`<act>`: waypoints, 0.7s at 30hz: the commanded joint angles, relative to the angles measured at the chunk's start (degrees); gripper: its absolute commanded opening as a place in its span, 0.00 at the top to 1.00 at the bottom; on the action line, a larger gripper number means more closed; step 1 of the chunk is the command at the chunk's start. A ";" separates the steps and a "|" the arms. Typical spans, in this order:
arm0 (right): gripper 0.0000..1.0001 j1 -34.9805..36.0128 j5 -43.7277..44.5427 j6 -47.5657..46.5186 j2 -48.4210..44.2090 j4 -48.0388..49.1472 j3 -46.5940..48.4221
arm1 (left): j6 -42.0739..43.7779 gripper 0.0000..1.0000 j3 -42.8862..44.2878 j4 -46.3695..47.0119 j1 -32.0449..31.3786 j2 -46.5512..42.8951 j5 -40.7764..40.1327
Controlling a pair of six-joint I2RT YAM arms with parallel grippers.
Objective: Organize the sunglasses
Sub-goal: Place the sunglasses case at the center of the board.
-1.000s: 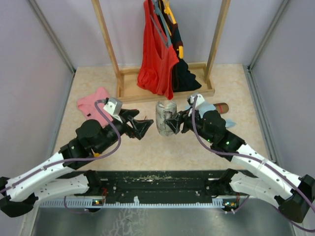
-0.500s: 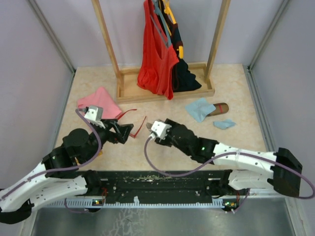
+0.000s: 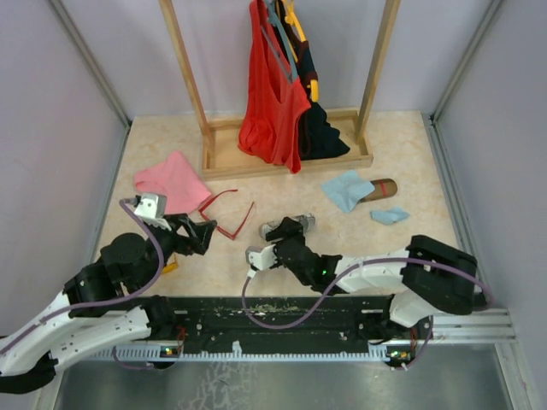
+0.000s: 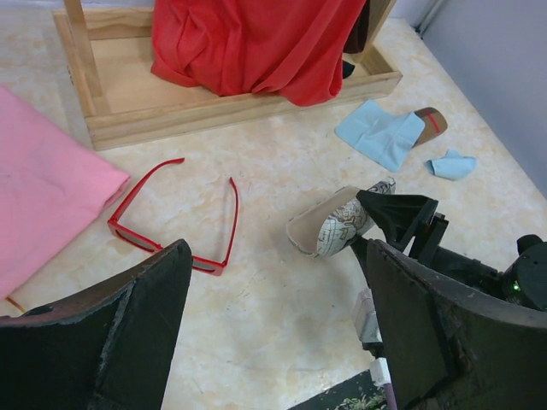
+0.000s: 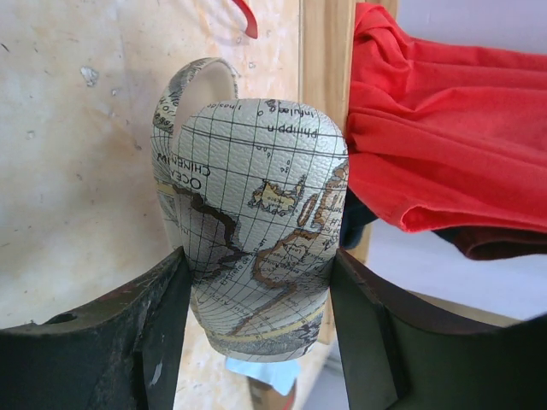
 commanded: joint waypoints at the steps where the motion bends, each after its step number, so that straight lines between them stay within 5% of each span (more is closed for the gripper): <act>1: 1.00 -0.11 5.71 -10.80 6.50 15.10 1.59 | 0.97 0.12 -1.43 -1.97 -0.26 -1.69 -1.98; 7: 0.98 -0.61 8.81 -17.34 16.41 25.88 2.00 | 0.47 0.12 -2.86 -3.49 -0.26 -4.03 -2.97; 21: 0.65 0.14 10.09 -16.48 19.84 30.20 -1.02 | -0.32 0.12 -5.08 -3.20 -0.26 -6.10 -3.38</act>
